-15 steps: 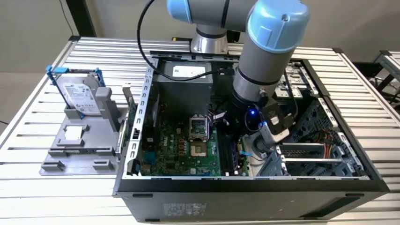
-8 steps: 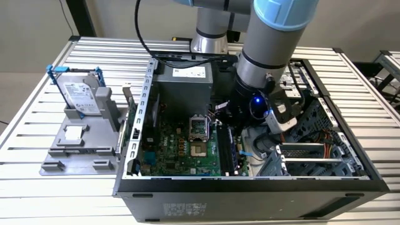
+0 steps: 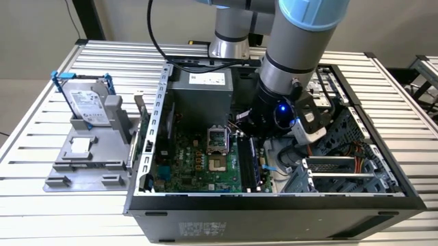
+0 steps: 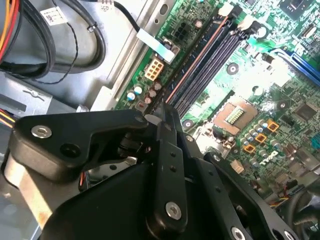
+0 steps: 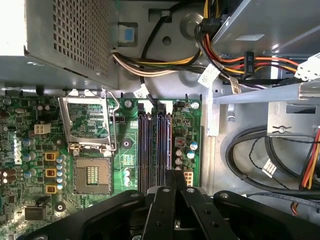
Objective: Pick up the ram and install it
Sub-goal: 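Insert the ram into the slot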
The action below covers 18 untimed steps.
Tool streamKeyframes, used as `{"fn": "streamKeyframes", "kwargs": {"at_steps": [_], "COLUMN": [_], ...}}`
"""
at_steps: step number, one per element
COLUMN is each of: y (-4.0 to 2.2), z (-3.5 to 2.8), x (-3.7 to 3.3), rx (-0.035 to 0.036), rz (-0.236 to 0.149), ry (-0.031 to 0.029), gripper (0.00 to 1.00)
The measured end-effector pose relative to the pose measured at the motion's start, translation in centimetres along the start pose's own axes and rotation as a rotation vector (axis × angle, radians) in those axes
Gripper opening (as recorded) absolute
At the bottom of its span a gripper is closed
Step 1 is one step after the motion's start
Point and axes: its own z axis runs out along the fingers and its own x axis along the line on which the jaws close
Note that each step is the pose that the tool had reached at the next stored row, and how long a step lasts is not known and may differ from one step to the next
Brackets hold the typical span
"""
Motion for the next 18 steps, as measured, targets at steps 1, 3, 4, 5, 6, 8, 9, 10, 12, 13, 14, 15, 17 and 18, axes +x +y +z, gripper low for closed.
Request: {"fn": "streamKeyframes", "kwargs": {"at_steps": [1, 3, 4, 5, 6, 8, 9, 10, 12, 13, 14, 15, 17, 18], "y": [0.0, 0.0, 0.0, 0.0, 0.0, 0.0, 0.0, 0.0, 0.0, 0.0, 0.0, 0.0, 0.0, -0.01], "z": [0.0, 0.0, 0.0, 0.0, 0.0, 0.0, 0.0, 0.0, 0.0, 0.0, 0.0, 0.0, 0.0, 0.0], "x": [0.0, 0.0, 0.0, 0.0, 0.0, 0.0, 0.0, 0.0, 0.0, 0.0, 0.0, 0.0, 0.0, 0.0], "rx": [0.0, 0.0, 0.0, -0.0001, 0.0, 0.0, 0.0, 0.0, 0.0, 0.0, 0.0, 0.0, -0.0001, -0.0001], "rz": [0.0, 0.0, 0.0, 0.0, 0.0, -0.001, -0.001, -0.001, -0.001, -0.001, -0.002, -0.008, -0.034, -0.047], "ry": [0.0, 0.0, 0.0, 0.0, 0.0, 0.0, 0.0, 0.0, 0.0, 0.0, 0.0003, 0.0004, 0.0008, 0.0011], "gripper": [0.0, 0.0, 0.0, 0.0, 0.0, 0.0, 0.0, 0.0, 0.0, 0.0, 0.0, 0.0, 0.0, 0.0]}}
